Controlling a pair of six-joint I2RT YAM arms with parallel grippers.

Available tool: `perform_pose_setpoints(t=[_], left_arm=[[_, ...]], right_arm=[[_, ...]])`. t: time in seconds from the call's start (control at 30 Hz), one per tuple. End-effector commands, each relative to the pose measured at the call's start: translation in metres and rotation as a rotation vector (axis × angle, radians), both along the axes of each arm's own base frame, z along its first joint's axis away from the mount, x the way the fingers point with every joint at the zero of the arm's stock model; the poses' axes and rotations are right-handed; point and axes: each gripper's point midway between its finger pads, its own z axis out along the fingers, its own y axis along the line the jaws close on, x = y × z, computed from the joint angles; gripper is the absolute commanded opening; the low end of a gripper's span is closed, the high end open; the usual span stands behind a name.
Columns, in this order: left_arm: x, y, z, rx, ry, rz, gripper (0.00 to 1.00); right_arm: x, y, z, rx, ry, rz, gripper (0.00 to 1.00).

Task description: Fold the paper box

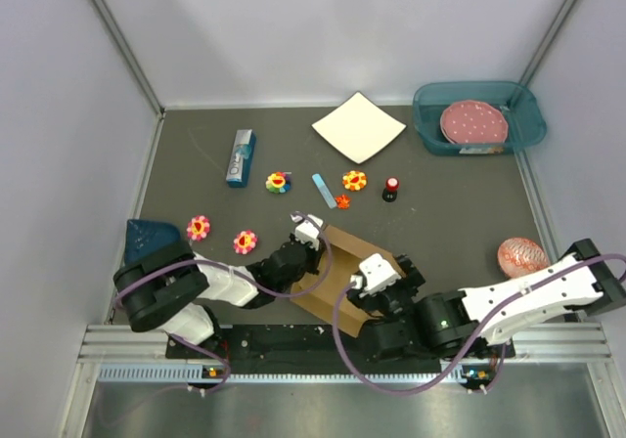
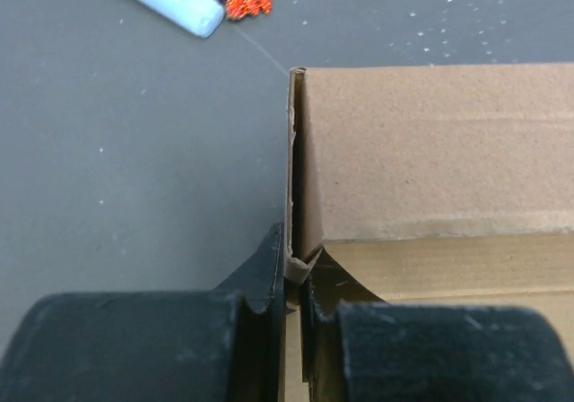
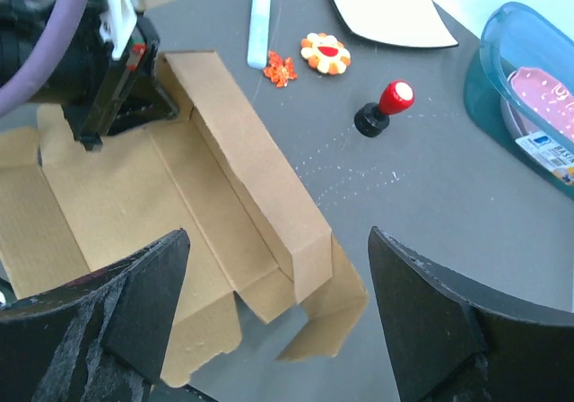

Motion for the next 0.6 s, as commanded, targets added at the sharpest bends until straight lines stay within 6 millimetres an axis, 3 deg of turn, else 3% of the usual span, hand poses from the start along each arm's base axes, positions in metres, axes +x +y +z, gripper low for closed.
perform_pose_setpoints(t=[0.0, 0.13, 0.23, 0.27, 0.3, 0.33, 0.4, 0.57], left_arm=[[0.01, 0.008, 0.009, 0.004, 0.036, 0.108, 0.0], [0.01, 0.017, 0.006, 0.003, 0.054, 0.156, 0.0], [0.011, 0.024, 0.004, -0.018, 0.079, 0.214, 0.0], [0.01, 0.027, 0.0, -0.006, 0.091, 0.229, 0.0], [0.01, 0.028, 0.0, -0.01, 0.099, 0.237, 0.0], [0.01, 0.028, 0.0, -0.03, 0.114, 0.252, 0.0], [0.008, 0.03, -0.003, -0.03, 0.14, 0.266, 0.0], [0.004, 0.032, -0.003, -0.065, 0.155, 0.277, 0.0]], right_arm=[[0.009, -0.011, 0.032, 0.204, 0.004, -0.061, 0.81], [0.024, -0.028, 0.023, 0.359, 0.083, -0.168, 0.72], [0.033, -0.035, 0.019, 0.452, 0.124, -0.212, 0.45], [0.033, -0.034, 0.019, 0.469, 0.142, -0.2, 0.31], [0.039, -0.02, 0.028, 0.575, 0.168, -0.202, 0.27], [0.036, -0.011, 0.014, 0.502, 0.206, -0.13, 0.22], [0.05, -0.004, 0.018, 0.576, 0.229, -0.139, 0.18], [0.063, 0.029, 0.0, 0.528, 0.3, -0.077, 0.08]])
